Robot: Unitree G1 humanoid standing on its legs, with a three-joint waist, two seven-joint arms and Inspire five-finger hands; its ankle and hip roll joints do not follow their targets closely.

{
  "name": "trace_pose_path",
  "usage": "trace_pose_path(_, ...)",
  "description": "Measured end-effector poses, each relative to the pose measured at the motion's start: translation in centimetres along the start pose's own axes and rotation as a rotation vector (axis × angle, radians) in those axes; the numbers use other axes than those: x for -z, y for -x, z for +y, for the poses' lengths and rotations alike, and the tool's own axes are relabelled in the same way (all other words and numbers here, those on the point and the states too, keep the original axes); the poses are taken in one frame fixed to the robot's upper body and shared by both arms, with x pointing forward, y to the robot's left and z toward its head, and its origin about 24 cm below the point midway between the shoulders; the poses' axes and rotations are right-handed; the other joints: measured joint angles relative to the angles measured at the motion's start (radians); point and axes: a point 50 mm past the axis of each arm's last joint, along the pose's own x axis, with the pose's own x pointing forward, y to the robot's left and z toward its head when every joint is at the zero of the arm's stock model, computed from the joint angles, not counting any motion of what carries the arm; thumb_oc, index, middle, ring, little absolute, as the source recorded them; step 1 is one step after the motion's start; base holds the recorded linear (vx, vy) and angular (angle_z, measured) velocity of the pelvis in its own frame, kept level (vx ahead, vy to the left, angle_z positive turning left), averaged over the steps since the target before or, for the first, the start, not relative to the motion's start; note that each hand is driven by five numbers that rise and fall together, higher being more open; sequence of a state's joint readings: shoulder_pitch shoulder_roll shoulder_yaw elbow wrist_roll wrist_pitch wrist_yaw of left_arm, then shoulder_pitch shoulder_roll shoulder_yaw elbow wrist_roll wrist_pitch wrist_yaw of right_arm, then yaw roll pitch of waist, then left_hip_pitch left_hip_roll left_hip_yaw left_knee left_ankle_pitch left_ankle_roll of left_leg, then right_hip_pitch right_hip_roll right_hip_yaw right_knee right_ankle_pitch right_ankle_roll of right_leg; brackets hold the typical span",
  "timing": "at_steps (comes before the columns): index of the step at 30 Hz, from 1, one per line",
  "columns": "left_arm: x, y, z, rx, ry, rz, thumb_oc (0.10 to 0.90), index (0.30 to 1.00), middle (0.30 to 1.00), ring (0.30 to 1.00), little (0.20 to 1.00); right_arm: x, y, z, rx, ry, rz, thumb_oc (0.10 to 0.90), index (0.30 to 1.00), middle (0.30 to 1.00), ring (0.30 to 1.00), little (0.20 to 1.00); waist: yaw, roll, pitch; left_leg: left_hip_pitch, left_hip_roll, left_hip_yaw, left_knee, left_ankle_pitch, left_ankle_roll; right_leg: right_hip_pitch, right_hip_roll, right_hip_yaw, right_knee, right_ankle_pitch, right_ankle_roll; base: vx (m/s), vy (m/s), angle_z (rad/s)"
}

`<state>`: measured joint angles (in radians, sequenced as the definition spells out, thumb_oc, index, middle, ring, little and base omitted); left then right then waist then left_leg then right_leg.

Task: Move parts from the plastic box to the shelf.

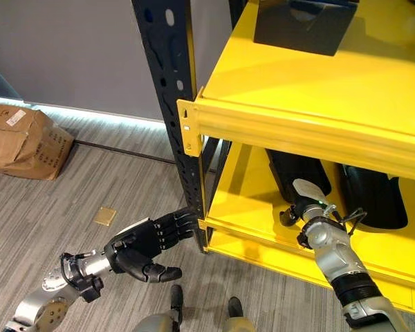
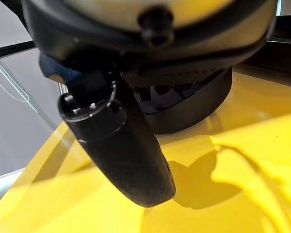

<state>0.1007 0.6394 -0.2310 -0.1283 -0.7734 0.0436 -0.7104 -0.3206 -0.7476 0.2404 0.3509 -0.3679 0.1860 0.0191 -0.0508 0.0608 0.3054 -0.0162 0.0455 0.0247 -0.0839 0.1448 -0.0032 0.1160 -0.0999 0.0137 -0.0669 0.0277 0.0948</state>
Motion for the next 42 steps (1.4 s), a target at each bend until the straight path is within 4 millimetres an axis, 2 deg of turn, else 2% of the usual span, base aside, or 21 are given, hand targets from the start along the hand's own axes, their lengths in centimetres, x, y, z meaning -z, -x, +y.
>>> trace_pose_path(6, 0.1, 0.0, 0.0, -0.001, 0.003, -0.001, 0.9, 1.0, 1.0, 1.0, 1.0, -0.5, 0.0, 0.4, -0.009, -0.087, -0.014, 0.9, 1.0, 1.0, 1.0, 1.0, -0.001, 0.002, -0.001, -0.001, 0.001, 0.0, 0.0, 0.0, 0.0, 0.0, 0.002, 0.0, -0.001, 0.0, 0.0, 0.0, 0.0, 0.0)
trace_pose_path(15, 0.3, -0.5, -0.4, 0.003, 0.023, -0.027, 0.9, 1.0, 1.0, 1.0, 1.0, -4.2, 0.3, 2.3, -0.055, -0.259, -0.129, 0.9, 1.0, 1.0, 1.0, 1.0, 0.0, 0.003, -0.002, -0.003, 0.001, 0.0, 0.003, 0.0, -0.001, -0.002, 0.005, -0.001, -0.001, 0.0, 0.0, 0.0, 0.0, 0.0)
trace_pose_path(23, 0.4, -0.4, -0.4, 0.001, 0.026, -0.024, 0.9, 1.0, 1.0, 1.0, 1.0, -4.8, 0.3, 2.9, -0.087, -0.32, -0.14, 0.9, 1.0, 1.0, 1.0, 1.0, 0.0, 0.003, -0.002, -0.004, 0.001, -0.001, 0.003, 0.0, -0.001, -0.002, 0.005, -0.002, -0.001, 0.0, -0.001, 0.0, 0.0, 0.0)
trace_pose_path(34, 0.4, -0.4, -0.4, 0.0, 0.025, -0.023, 0.9, 1.0, 1.0, 1.0, 1.0, -4.9, 0.2, 3.2, 0.019, -0.387, -0.097, 0.9, 1.0, 1.0, 1.0, 1.0, 0.001, 0.003, -0.002, -0.004, 0.001, -0.002, 0.003, 0.0, -0.001, -0.002, 0.005, -0.002, -0.001, 0.0, 0.0, 0.0, 0.0, 0.0)
trace_pose_path(42, 0.4, -0.4, -0.4, -0.001, 0.026, -0.023, 0.9, 1.0, 1.0, 1.0, 1.0, -5.1, 0.2, 3.4, 0.009, -0.464, -0.096, 0.9, 1.0, 1.0, 1.0, 1.0, 0.001, 0.003, -0.002, -0.004, 0.001, -0.002, 0.003, 0.0, -0.001, -0.002, 0.005, -0.002, -0.002, 0.0, -0.001, 0.0, 0.0, 0.0)
